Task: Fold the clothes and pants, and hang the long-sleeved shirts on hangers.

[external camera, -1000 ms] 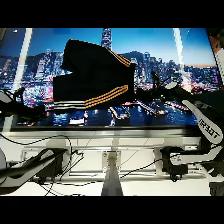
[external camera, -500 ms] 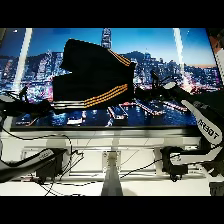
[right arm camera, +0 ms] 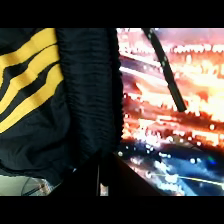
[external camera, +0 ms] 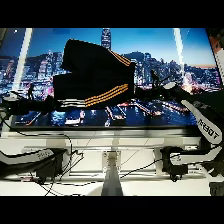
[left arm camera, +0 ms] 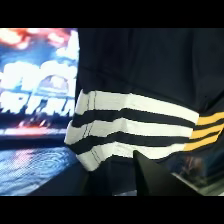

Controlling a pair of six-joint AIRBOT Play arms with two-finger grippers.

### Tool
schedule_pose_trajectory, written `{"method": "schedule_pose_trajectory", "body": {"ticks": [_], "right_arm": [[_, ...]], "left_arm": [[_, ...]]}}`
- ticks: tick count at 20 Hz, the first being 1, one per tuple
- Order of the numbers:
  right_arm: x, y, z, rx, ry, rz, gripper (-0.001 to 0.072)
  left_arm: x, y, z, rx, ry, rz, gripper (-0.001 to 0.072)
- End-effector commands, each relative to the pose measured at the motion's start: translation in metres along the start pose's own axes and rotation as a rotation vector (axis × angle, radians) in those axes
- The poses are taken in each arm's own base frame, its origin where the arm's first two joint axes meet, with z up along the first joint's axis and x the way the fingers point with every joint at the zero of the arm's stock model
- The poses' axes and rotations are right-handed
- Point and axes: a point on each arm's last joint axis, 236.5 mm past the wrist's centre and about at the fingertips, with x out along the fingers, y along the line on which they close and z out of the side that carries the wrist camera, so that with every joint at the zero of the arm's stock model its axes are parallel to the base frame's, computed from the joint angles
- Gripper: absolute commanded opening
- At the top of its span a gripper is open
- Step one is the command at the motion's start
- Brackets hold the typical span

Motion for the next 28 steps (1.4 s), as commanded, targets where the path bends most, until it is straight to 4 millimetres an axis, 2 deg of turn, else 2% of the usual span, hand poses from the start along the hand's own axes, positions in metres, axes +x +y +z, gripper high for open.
{"method": "schedule_pose_trajectory", "body": {"ticks": [1, 2, 3, 4, 6, 8, 10, 12, 14, 15, 17, 19, 21, 23, 25, 26, 27, 28], "right_arm": [[0.000, 0.001, 0.000, -0.001, 0.002, 0.002, 0.0018], [0.000, 0.001, 0.000, -0.004, 0.001, 0.002, 0.0018], [-0.001, 0.003, 0.001, -0.032, 0.001, 0.005, 0.0018], [-0.004, 0.007, 0.002, -0.087, 0.013, 0.010, 0.0017], [-0.014, 0.024, 0.009, -0.200, 0.047, 0.027, 0.0017], [-0.037, 0.048, 0.031, -0.327, 0.025, 0.022, 0.0017], [-0.074, 0.088, 0.062, -0.448, -0.069, 0.033, 0.0017], [-0.128, 0.144, 0.091, -0.567, -0.211, 0.070, 0.0017], [-0.195, 0.207, 0.107, -0.686, -0.378, 0.113, 0.0018], [-0.229, 0.235, 0.109, -0.745, -0.458, 0.127, 0.0018], [-0.301, 0.291, 0.095, -0.849, -0.616, 0.177, 0.0018], [-0.369, 0.343, 0.060, -0.929, -0.753, 0.268, 0.0017], [-0.419, 0.374, 0.017, -0.968, -0.841, 0.352, 0.0018], [-0.450, 0.391, -0.025, -0.966, -0.872, 0.431, 0.0017], [-0.466, 0.400, -0.058, -0.974, -0.869, 0.484, 0.0017], [-0.470, 0.400, -0.067, -0.971, -0.862, 0.494, 0.0017], [-0.470, 0.399, -0.073, -0.966, -0.849, 0.495, 0.0017], [-0.466, 0.396, -0.073, -0.956, -0.831, 0.482, 0.0017]], "left_arm": [[0.000, 0.016, -0.010, 0.126, 0.057, 0.055, 0.0198], [-0.001, 0.015, -0.008, 0.136, 0.054, 0.056, 0.0159], [-0.003, 0.014, -0.005, 0.140, 0.049, 0.056, 0.0046], [-0.005, 0.011, -0.002, 0.150, 0.047, 0.052, 0.0002], [-0.018, -0.004, 0.009, 0.189, 0.048, 0.023, 0.0001], [-0.048, -0.039, 0.039, 0.264, -0.017, -0.023, 0.0001], [-0.094, -0.088, 0.081, 0.366, -0.183, -0.062, 0.0000], [-0.163, -0.157, 0.117, 0.502, -0.416, -0.106, 0.0000], [-0.242, -0.229, 0.129, 0.650, -0.662, -0.125, 0.0000], [-0.284, -0.263, 0.125, 0.727, -0.795, -0.116, 0.0000], [-0.363, -0.319, 0.099, 0.839, -1.060, -0.070, 0.0000], [-0.433, -0.358, 0.054, 0.904, -1.329, -0.021, 0.0001], [-0.482, -0.380, -0.002, 0.967, -1.539, 0.069, 0.0000], [-0.511, -0.390, -0.053, 1.031, -1.675, 0.194, 0.0000], [-0.524, -0.389, -0.085, 1.074, -1.744, 0.334, 0.0000], [-0.527, -0.385, -0.093, 1.083, -1.756, 0.390, 0.0000], [-0.528, -0.382, -0.092, 1.075, -1.751, 0.415, 0.0000], [-0.523, -0.375, -0.081, 1.067, -1.715, 0.432, -0.0001]]}}
